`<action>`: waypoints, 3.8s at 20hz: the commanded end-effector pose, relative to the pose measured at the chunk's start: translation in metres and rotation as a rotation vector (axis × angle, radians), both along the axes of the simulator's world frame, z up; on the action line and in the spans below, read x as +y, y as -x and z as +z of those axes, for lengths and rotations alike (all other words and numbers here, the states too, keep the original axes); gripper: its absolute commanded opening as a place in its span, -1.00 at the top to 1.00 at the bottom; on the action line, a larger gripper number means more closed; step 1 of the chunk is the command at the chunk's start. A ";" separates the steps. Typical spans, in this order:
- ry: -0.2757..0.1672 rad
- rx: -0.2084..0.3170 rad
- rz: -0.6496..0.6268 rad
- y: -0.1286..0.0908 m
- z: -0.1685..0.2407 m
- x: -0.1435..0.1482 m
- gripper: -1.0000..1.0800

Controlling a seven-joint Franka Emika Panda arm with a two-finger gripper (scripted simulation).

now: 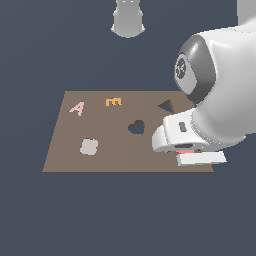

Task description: Insert a designated object into the corresponding slot on a board.

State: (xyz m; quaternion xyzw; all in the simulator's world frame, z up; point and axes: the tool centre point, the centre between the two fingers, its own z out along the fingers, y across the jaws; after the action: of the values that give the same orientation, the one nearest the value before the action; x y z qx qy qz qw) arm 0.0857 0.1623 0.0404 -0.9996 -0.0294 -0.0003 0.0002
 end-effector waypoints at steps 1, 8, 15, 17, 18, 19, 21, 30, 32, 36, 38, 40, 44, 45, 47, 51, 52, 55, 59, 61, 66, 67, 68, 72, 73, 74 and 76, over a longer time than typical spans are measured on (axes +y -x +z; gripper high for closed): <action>0.000 0.001 0.000 0.000 -0.007 0.000 -0.92; 0.000 0.001 0.000 0.000 -0.011 0.000 1.00; 0.000 0.001 0.002 0.000 -0.010 0.002 1.00; 0.000 0.001 0.001 0.000 -0.008 0.001 1.00; 0.000 0.001 0.001 0.000 -0.006 0.001 1.00; 0.000 0.001 0.001 0.000 -0.005 0.001 1.00; 0.000 0.002 0.000 0.000 -0.007 0.001 1.00; 0.000 0.001 -0.081 0.003 -0.007 -0.006 1.00; 0.000 0.001 -0.118 0.005 -0.007 -0.010 1.00; 0.000 0.001 -0.210 0.009 -0.007 -0.017 1.00; 0.000 0.001 -0.266 0.012 -0.006 -0.022 1.00; 0.000 0.001 -0.328 0.016 -0.006 -0.027 1.00; -0.001 0.000 -0.472 0.026 -0.005 -0.037 1.00; -0.001 0.000 -0.511 0.029 -0.005 -0.039 1.00; -0.001 0.000 -0.596 0.036 -0.005 -0.044 1.00; -0.001 0.000 -0.772 0.051 -0.004 -0.053 1.00; -0.002 0.000 -0.816 0.055 -0.004 -0.055 1.00; -0.002 -0.001 -0.946 0.067 -0.004 -0.059 1.00; -0.002 -0.001 -1.116 0.084 -0.003 -0.061 1.00; -0.003 -0.001 -1.199 0.092 -0.003 -0.061 1.00; -0.003 -0.001 -1.401 0.112 -0.002 -0.059 1.00; -0.003 -0.001 -1.441 0.116 -0.002 -0.058 1.00; -0.003 -0.001 -1.480 0.119 -0.002 -0.057 1.00; -0.003 -0.001 -1.633 0.134 -0.001 -0.051 1.00; -0.004 -0.001 -1.671 0.137 -0.001 -0.049 1.00; -0.004 -0.001 -1.707 0.140 -0.001 -0.047 1.00; -0.004 -0.001 -1.775 0.145 -0.001 -0.043 1.00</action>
State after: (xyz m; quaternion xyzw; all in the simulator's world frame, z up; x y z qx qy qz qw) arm -0.0553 0.1165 0.0389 -0.6745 0.7383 -0.0009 0.0011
